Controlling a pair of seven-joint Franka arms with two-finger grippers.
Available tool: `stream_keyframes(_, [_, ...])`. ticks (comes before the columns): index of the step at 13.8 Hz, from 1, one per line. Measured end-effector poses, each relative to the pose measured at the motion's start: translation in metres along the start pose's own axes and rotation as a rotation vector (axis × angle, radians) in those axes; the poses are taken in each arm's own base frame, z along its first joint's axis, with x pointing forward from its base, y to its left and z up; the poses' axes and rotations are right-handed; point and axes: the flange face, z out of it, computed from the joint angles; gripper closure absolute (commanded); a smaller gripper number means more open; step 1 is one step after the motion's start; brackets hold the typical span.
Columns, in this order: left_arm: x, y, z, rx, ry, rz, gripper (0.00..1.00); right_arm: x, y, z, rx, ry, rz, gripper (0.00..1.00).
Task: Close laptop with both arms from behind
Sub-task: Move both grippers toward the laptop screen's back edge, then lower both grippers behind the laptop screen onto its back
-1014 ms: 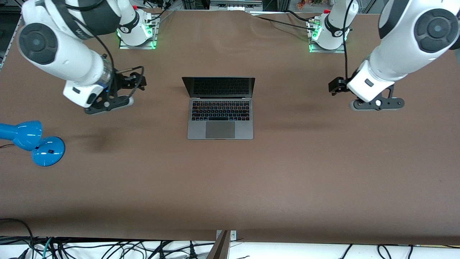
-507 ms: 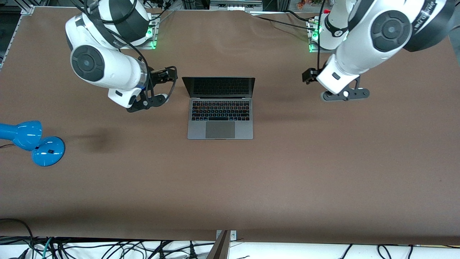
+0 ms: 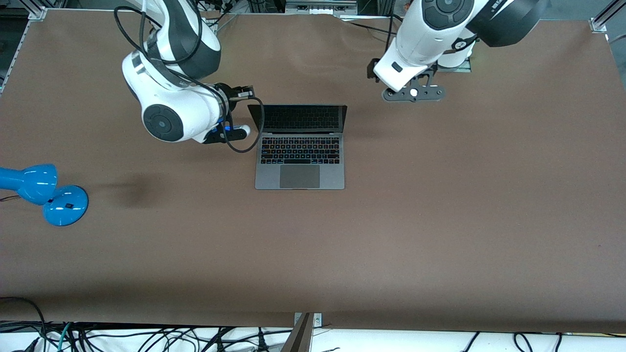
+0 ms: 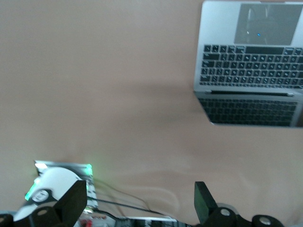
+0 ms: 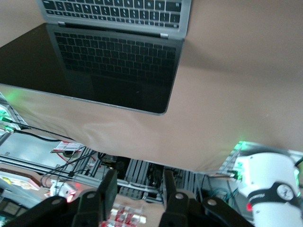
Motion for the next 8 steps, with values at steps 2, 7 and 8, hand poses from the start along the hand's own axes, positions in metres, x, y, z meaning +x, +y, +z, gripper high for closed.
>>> stream_keyframes(2, [0.0,0.006,0.01,-0.015,-0.037,-0.028,0.11,0.003,-0.013,0.016,-0.019,-0.026,0.015,0.91])
stream_keyframes(7, [-0.001,0.054,0.06,-0.037,-0.143,-0.146,0.78,0.026,-0.019,0.054,-0.032,-0.122,0.031,0.95])
stream_keyframes(8, [-0.001,0.062,0.07,-0.033,-0.161,-0.152,0.99,0.031,-0.017,0.059,-0.034,-0.134,0.036,0.95])
